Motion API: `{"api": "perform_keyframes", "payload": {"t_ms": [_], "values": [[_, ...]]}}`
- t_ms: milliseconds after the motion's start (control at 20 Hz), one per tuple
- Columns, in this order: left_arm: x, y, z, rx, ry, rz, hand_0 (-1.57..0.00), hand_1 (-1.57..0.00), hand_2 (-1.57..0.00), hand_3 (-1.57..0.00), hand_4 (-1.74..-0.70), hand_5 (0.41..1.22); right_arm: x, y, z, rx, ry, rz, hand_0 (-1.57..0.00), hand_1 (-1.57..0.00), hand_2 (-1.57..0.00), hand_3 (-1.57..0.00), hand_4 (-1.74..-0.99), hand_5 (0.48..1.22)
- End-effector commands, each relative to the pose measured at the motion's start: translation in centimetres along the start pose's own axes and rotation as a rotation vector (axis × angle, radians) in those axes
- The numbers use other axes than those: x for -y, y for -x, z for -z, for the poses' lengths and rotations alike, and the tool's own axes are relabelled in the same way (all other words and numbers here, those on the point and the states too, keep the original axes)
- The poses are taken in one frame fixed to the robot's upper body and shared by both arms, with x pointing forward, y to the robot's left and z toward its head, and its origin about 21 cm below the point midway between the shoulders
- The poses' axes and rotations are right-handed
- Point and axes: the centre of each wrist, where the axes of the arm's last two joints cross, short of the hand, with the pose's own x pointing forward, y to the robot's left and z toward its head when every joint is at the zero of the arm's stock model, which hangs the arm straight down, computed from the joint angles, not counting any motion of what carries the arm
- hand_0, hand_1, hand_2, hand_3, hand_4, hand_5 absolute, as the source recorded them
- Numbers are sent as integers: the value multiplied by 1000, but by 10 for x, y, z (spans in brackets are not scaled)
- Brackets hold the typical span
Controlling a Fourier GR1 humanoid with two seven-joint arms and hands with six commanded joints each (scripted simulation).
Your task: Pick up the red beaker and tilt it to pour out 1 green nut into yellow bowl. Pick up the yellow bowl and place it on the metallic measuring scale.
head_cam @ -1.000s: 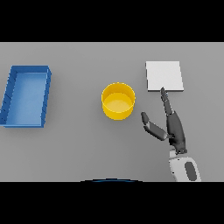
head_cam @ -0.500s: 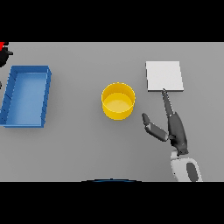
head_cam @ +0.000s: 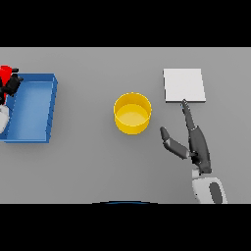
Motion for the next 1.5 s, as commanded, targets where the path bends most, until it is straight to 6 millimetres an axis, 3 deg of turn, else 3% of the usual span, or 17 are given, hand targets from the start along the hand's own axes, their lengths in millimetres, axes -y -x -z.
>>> {"api": "perform_keyframes", "payload": {"t_ms": [0,100,250,350,500,650,850,1050,1250,1450], "values": [[0,2,-3,13,-4,20,-1571,-1571,-1571,-1555,-1741,1046,-1,1,-2,0,-8,0,1,1,1,1,-1013,644],[2,9,-8,13,-1,52,-1571,-1571,-1571,-1561,-1645,941,0,3,-2,-11,-1,-3,1,1,1,1,-1021,636],[2,15,-17,8,19,108,-1571,-1543,-1501,-1470,-1275,810,-1,3,-2,-16,3,-14,1,1,1,1,-1012,634],[-4,17,-20,21,46,120,-1393,-1215,-1209,-1136,-1068,749,-3,3,-2,-8,6,2,1,1,1,1,-1007,635],[-2,20,-22,8,77,155,-772,-637,-652,-614,-920,677,0,2,-4,-10,2,7,1,1,1,1,-1005,634],[2,21,-19,14,107,217,-395,-325,-334,-314,-836,657,0,0,-7,5,3,2,1,1,1,1,-1011,639],[5,27,-14,46,118,221,-161,-133,-136,-128,-796,649,-2,-3,-2,-12,-5,-12,1,1,1,1,-1019,643],[3,22,-14,85,98,215,-65,-54,-55,-52,-763,657,4,-5,14,-12,-129,-98,1,1,1,1,-1005,669],[2,20,-15,118,100,204,-26,-21,-22,-21,-743,664,20,-21,43,38,-356,-385,1,1,1,1,-1094,677],[6,20,-17,104,104,210,-10,-8,-8,-8,-733,680,13,-35,73,123,-554,-631,1,1,1,1,-1192,677]]}}
